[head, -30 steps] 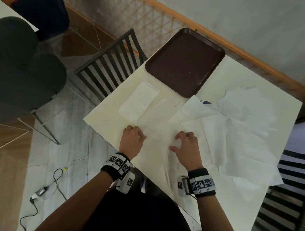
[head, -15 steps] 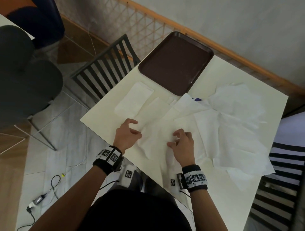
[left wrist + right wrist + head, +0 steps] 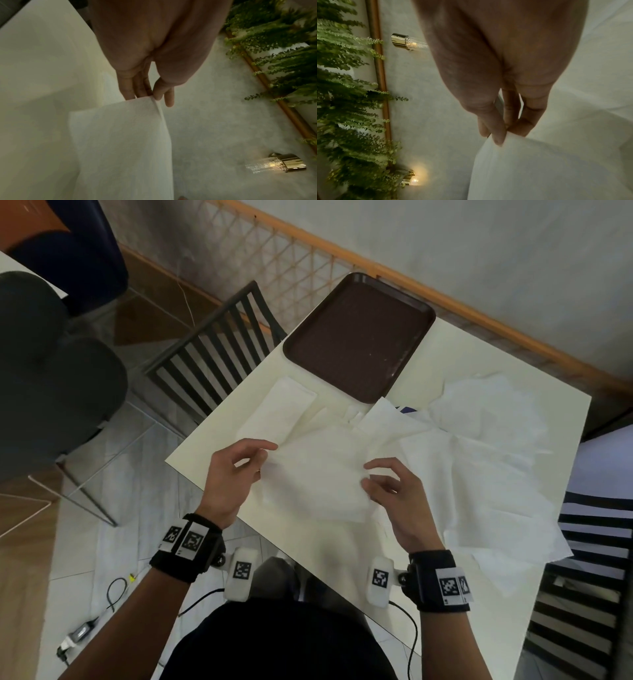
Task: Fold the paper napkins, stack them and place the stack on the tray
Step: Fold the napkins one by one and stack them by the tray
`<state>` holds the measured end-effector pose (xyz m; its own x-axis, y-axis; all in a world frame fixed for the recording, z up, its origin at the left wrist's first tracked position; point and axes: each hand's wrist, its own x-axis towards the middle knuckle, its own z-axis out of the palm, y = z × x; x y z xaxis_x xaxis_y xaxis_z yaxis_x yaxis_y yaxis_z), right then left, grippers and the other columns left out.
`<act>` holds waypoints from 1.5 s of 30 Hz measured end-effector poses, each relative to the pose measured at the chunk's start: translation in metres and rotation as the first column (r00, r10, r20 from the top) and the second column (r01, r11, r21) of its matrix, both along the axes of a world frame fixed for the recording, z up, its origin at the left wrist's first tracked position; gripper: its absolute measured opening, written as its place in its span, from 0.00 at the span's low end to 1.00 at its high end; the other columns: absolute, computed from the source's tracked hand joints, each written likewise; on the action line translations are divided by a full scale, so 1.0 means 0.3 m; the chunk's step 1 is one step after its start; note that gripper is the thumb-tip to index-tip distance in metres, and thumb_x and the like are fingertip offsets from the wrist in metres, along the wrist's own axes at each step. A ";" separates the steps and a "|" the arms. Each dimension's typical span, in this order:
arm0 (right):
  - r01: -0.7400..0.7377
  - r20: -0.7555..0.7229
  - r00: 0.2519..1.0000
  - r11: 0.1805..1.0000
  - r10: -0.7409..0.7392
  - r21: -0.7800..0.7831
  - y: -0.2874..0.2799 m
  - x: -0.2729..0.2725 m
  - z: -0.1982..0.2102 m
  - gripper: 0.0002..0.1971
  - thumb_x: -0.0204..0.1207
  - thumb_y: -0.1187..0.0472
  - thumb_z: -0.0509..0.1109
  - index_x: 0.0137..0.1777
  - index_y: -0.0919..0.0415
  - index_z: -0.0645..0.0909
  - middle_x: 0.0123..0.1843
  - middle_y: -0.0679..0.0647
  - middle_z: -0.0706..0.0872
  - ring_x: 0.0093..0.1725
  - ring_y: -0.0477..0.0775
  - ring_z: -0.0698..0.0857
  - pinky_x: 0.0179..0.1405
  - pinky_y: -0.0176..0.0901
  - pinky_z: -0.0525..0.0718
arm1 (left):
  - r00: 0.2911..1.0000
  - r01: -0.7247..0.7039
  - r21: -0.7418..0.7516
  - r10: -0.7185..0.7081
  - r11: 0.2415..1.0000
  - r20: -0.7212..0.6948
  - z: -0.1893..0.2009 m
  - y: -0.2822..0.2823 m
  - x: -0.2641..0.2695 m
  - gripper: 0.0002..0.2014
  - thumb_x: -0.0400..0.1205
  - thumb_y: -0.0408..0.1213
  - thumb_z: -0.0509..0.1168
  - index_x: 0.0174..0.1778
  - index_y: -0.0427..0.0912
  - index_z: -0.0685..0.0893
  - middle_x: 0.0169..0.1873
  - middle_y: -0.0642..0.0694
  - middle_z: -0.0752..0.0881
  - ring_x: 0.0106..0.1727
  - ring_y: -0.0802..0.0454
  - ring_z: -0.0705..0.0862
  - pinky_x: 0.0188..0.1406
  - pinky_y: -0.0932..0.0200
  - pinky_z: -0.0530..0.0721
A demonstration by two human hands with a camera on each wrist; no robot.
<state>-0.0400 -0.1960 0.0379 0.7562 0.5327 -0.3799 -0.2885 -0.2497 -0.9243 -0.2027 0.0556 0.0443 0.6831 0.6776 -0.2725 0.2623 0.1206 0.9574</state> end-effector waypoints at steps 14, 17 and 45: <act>-0.011 0.301 0.953 0.995 0.041 -0.101 0.124 0.042 0.084 0.13 0.79 0.66 0.84 0.57 0.47 0.94 0.53 0.43 0.96 0.51 0.47 0.94 0.56 0.44 0.92 | 0.997 0.069 0.329 -0.061 0.942 -0.036 0.029 0.077 0.040 0.13 0.74 0.34 0.85 0.53 0.48 0.98 0.56 0.52 0.86 0.49 0.57 0.92 0.60 0.70 0.86; -0.067 0.493 0.841 0.948 0.222 -0.312 0.171 0.090 0.086 0.09 0.78 0.60 0.86 0.49 0.43 0.94 0.51 0.40 0.92 0.49 0.40 0.91 0.53 0.37 0.91 | 0.994 0.102 0.452 -0.068 0.886 -0.089 -0.011 0.112 0.045 0.07 0.77 0.37 0.84 0.48 0.50 0.98 0.55 0.54 0.85 0.50 0.56 0.91 0.61 0.65 0.88; -0.181 0.516 0.606 0.736 0.606 -0.652 0.936 0.396 -0.143 0.17 0.85 0.59 0.79 0.69 0.58 0.81 0.69 0.61 0.82 0.69 0.66 0.83 0.68 0.59 0.83 | 0.878 0.208 0.624 0.137 0.753 -0.459 -0.261 0.289 0.200 0.18 0.81 0.31 0.76 0.66 0.41 0.82 0.62 0.40 0.79 0.61 0.39 0.80 0.64 0.45 0.85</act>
